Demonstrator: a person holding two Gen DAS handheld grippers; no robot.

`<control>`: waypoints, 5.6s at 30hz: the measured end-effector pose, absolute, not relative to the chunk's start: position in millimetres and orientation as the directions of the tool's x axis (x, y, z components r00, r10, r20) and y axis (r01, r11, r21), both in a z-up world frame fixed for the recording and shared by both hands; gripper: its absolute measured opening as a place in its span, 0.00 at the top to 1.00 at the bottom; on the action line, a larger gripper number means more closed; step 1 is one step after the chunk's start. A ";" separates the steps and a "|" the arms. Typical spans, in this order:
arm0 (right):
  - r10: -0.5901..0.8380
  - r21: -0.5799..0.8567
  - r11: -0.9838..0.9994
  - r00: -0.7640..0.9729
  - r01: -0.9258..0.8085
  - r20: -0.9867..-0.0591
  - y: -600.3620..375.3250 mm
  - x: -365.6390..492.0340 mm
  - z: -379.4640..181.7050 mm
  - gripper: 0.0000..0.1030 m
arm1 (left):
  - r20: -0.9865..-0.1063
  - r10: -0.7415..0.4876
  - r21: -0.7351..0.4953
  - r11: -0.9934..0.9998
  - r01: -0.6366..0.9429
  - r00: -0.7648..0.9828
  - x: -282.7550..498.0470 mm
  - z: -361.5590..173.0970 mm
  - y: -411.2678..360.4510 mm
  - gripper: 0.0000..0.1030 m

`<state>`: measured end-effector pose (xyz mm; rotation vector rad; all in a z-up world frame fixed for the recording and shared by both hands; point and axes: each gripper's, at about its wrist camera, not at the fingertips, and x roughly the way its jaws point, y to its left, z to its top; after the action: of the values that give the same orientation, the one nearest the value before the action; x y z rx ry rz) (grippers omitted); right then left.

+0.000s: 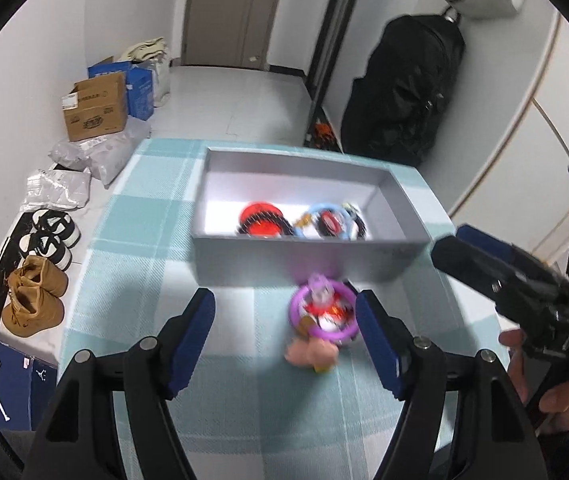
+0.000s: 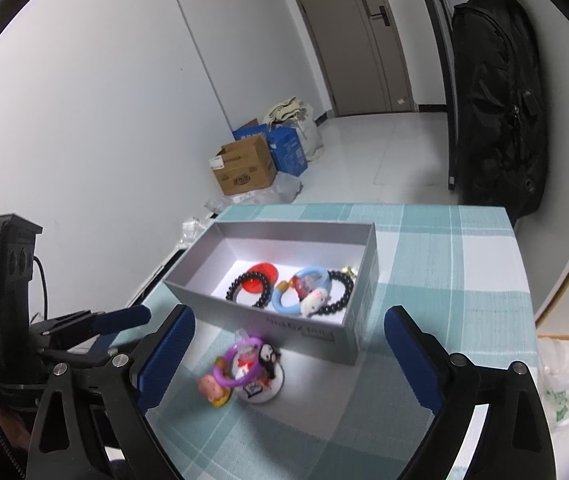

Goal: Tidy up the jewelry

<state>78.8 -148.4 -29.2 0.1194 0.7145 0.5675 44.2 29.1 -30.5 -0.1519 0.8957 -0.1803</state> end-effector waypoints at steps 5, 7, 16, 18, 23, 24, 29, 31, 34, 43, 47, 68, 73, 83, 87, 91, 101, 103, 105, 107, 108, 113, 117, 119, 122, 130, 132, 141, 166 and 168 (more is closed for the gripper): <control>0.517 0.288 0.851 0.608 -0.439 -0.602 -152.0 76.2 -32.5 0.06 | -0.789 -0.215 -0.170 0.977 0.132 0.575 41.4 -42.8 17.6 0.34; 0.513 0.290 0.854 0.605 -0.432 -0.608 -154.0 75.7 -34.5 0.06 | -0.802 -0.231 -0.177 0.973 0.151 0.551 42.8 -48.0 14.5 0.34; 0.494 0.288 0.864 0.588 -0.412 -0.640 -160.5 76.0 -42.0 0.06 | -0.840 -0.247 -0.195 0.968 0.155 0.482 45.5 -60.8 12.2 0.34; 0.488 0.286 0.867 0.582 -0.408 -0.650 -160.6 76.0 -43.8 0.06 | -0.841 -0.246 -0.197 0.969 0.150 0.481 46.2 -60.6 12.5 0.34; 0.482 0.279 0.869 0.576 -0.408 -0.661 -160.2 76.2 -45.7 0.06 | -0.842 -0.264 -0.209 0.964 0.167 0.471 48.3 -62.9 9.6 0.47; 0.482 0.279 0.869 0.574 -0.408 -0.662 -160.0 76.2 -45.9 0.06 | -0.842 -0.273 -0.216 0.961 0.172 0.465 48.3 -63.8 9.3 0.53; 0.469 0.271 0.875 0.567 -0.401 -0.677 -160.0 76.8 -49.0 0.06 | -0.846 -0.274 -0.215 0.960 0.178 0.458 49.0 -65.2 7.6 0.70; 0.467 0.272 0.877 0.566 -0.396 -0.680 -160.9 76.7 -50.2 0.06 | -0.847 -0.282 -0.224 0.958 0.178 0.451 50.0 -65.4 8.3 0.70; 0.463 0.275 0.880 0.565 -0.388 -0.683 -162.6 77.9 -51.1 0.06 | -0.848 -0.286 -0.227 0.957 0.182 0.447 49.0 -66.0 7.7 0.70; 0.456 0.271 0.882 0.554 -0.385 -0.696 -161.1 78.8 -55.1 0.06 | -0.848 -0.312 -0.249 0.948 0.198 0.429 46.2 -60.6 9.3 0.70; 0.459 0.279 0.881 0.549 -0.381 -0.699 -160.3 79.7 -55.9 0.06 | -0.842 -0.334 -0.271 0.941 0.203 0.424 43.2 -52.8 12.9 0.70; 0.506 0.231 0.817 0.464 -0.528 -0.728 -101.3 76.2 -71.5 0.07 | -0.730 -0.346 -0.345 0.931 0.119 0.589 33.2 -8.9 61.4 0.70; 0.493 0.166 0.801 0.478 -0.574 -0.727 -83.2 73.7 -71.6 0.08 | -0.713 -0.356 -0.373 0.922 0.103 0.605 36.4 -8.5 71.5 0.70; 0.446 0.070 0.791 0.494 -0.608 -0.746 -62.6 76.8 -76.8 0.40 | -0.720 -0.356 -0.391 0.917 0.076 0.596 40.9 -15.2 81.8 0.70; 0.431 0.050 0.796 0.506 -0.604 -0.747 -65.0 75.1 -75.7 0.48 | -0.721 -0.359 -0.398 0.915 0.071 0.593 41.3 -15.2 82.7 0.70; 0.436 0.066 0.803 0.508 -0.593 -0.743 -69.7 77.7 -74.0 0.57 | -0.723 -0.360 -0.397 0.915 0.071 0.590 41.1 -15.2 81.3 0.70; 0.438 0.084 0.807 0.498 -0.584 -0.748 -71.1 81.9 -75.7 0.58 | -0.727 -0.359 -0.402 0.913 0.061 0.585 41.4 -16.0 82.4 0.70; 0.448 0.109 0.808 0.484 -0.580 -0.752 -72.6 85.1 -76.3 0.58 | -0.728 -0.361 -0.404 0.913 0.060 0.583 41.6 -16.5 82.6 0.70; 0.450 0.114 0.806 0.475 -0.581 -0.756 -72.5 86.3 -76.1 0.58 | -0.728 -0.361 -0.405 0.912 0.059 0.583 41.7 -16.9 82.9 0.70; 0.447 0.111 0.805 0.472 -0.583 -0.760 -71.6 85.7 -76.5 0.57 | -0.728 -0.362 -0.406 0.912 0.058 0.582 41.7 -17.3 83.1 0.70; 0.448 0.108 0.801 0.471 -0.589 -0.760 -70.7 84.6 -76.3 0.57 | -0.728 -0.363 -0.409 0.911 0.057 0.582 41.7 -17.3 83.3 0.70; 0.435 0.071 0.786 0.467 -0.614 -0.770 -63.8 78.5 -80.1 0.41 | -0.725 -0.371 -0.420 0.906 0.055 0.580 42.0 -17.9 83.9 0.70; 0.414 0.022 0.770 0.473 -0.638 -0.778 -53.6 70.9 -85.2 0.41 | -0.725 -0.374 -0.424 0.904 0.053 0.579 42.5 -18.3 84.5 0.70; 0.413 0.012 0.766 0.477 -0.643 -0.776 -51.1 69.5 -85.3 0.41 | -0.724 -0.375 -0.426 0.903 0.053 0.579 42.4 -18.4 85.0 0.70; 0.408 0.008 0.774 0.489 -0.633 -0.771 -52.1 70.4 -85.2 0.47 | -0.724 -0.377 -0.429 0.902 0.052 0.577 43.1 -18.7 85.2 0.70; 0.439 0.028 0.771 0.500 -0.636 -0.746 -57.8 70.5 -76.8 0.49 | -0.723 -0.379 -0.431 0.901 0.051 0.577 43.5 -18.7 85.4 0.70; 0.447 0.026 0.769 0.508 -0.638 -0.736 -58.3 68.4 -72.7 0.49 | -0.723 -0.378 -0.432 0.901 0.049 0.578 43.7 -19.3 85.6 0.70; 0.536 0.118 0.762 0.518 -0.637 -0.666 -73.8 66.4 -48.4 0.49 | -0.709 -0.385 -0.443 0.895 0.052 0.591 48.6 -17.7 84.5 0.70; 0.637 0.314 0.763 0.579 -0.565 -0.509 -124.2 119.7 -2.6 0.49 | -0.731 -0.392 -0.374 0.915 0.152 0.559 120.6 -16.2 45.3 0.70; 0.635 0.322 0.766 0.579 -0.556 -0.511 -125.9 123.8 -4.0 0.49 | -0.733 -0.393 -0.368 0.916 0.161 0.555 127.3 -16.8 42.2 0.70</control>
<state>123.8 -125.9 -4.0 0.1319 0.6500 0.6984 127.3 42.2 -16.8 -0.2721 0.9285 -0.3319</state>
